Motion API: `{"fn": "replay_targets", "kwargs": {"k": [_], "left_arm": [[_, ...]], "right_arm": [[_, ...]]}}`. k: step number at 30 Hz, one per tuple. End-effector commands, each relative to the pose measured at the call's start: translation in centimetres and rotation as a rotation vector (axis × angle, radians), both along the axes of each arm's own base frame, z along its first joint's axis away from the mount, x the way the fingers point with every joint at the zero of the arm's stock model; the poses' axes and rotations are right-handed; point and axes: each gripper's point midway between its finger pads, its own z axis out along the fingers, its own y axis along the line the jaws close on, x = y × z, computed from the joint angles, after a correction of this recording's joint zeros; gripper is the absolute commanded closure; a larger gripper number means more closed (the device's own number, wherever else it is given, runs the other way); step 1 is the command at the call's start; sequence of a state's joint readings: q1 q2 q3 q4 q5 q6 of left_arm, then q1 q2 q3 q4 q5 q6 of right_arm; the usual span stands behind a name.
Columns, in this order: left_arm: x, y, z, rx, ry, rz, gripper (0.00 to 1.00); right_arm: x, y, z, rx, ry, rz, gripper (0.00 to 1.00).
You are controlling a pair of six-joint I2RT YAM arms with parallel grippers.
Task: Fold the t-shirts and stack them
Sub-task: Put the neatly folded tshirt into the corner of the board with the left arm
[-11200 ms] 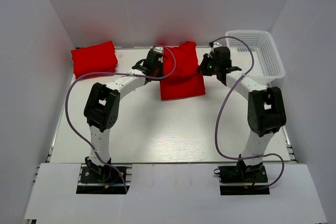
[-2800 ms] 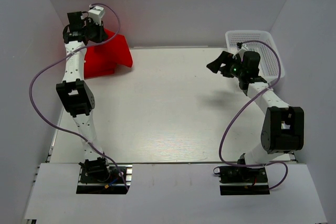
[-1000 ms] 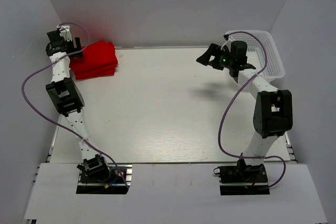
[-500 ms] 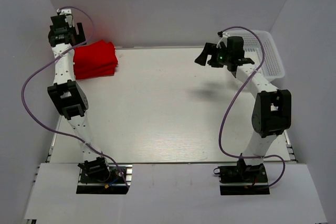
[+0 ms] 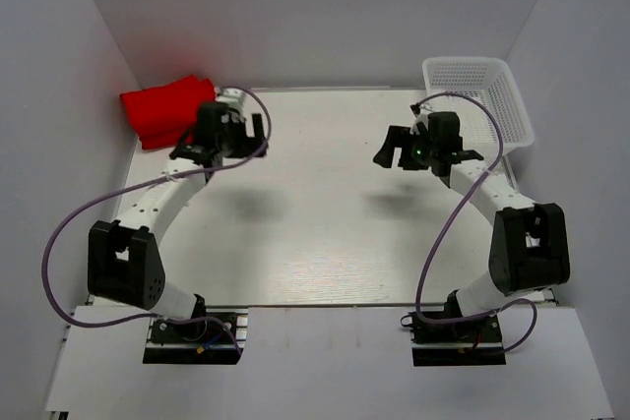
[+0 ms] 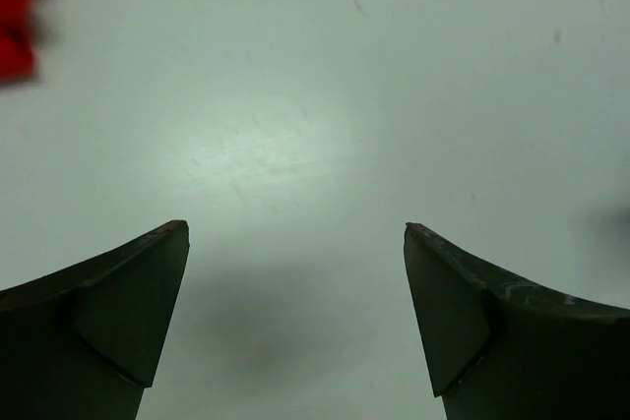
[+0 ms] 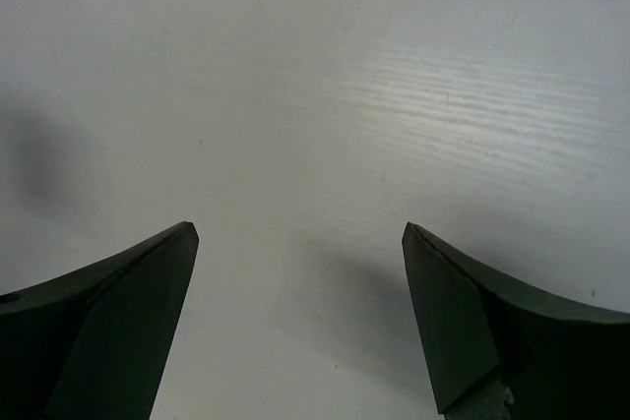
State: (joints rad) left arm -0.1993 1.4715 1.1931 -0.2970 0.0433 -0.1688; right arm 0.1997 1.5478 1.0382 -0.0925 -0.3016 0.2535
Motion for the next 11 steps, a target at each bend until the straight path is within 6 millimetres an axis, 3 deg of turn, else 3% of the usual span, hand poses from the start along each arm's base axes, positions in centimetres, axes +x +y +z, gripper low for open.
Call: {"fn": "replay_targets", "kwargs": {"k": [1,2,3,4,5,8,11], "left_arm": [[-2.4,-3.6,0.7,-0.089,-0.038,-0.064,0.00],[-3.6,-3.5,-0.7,-0.068,0.004,-0.059,0.00],[-4.3,-3.6,-0.9,-0.055,0.001,-0.055,0.00],[-5.1,-3.2,0.3,-0.058,-0.033,-0.045,0.00],[-5.9,-3.4,-0.2,-0.066,-0.031,-0.051,0.00],[-6.8,-3.5,1.5,-0.088,-0.102,-0.062,0.00],[-7.2,-3.0,1.6,-0.072,-0.108,-0.038,0.00]], "right_arm": [[-1.5,0.1,-0.2,0.002,-0.028,0.019,0.10],[-1.7,-0.1,0.3,0.006,-0.045,0.015,0.10],[-2.9,-0.2,-1.4,0.004,-0.012,0.017,0.10],[-3.2,-0.2,-1.0,0.009,-0.030,0.016,0.10],[-3.0,-0.3,-0.8,0.015,-0.053,0.010,0.10],[-4.3,-0.3,-1.0,0.032,-0.068,0.024,0.10],[-4.6,0.0,-0.5,0.042,-0.099,0.054,0.10]]}}
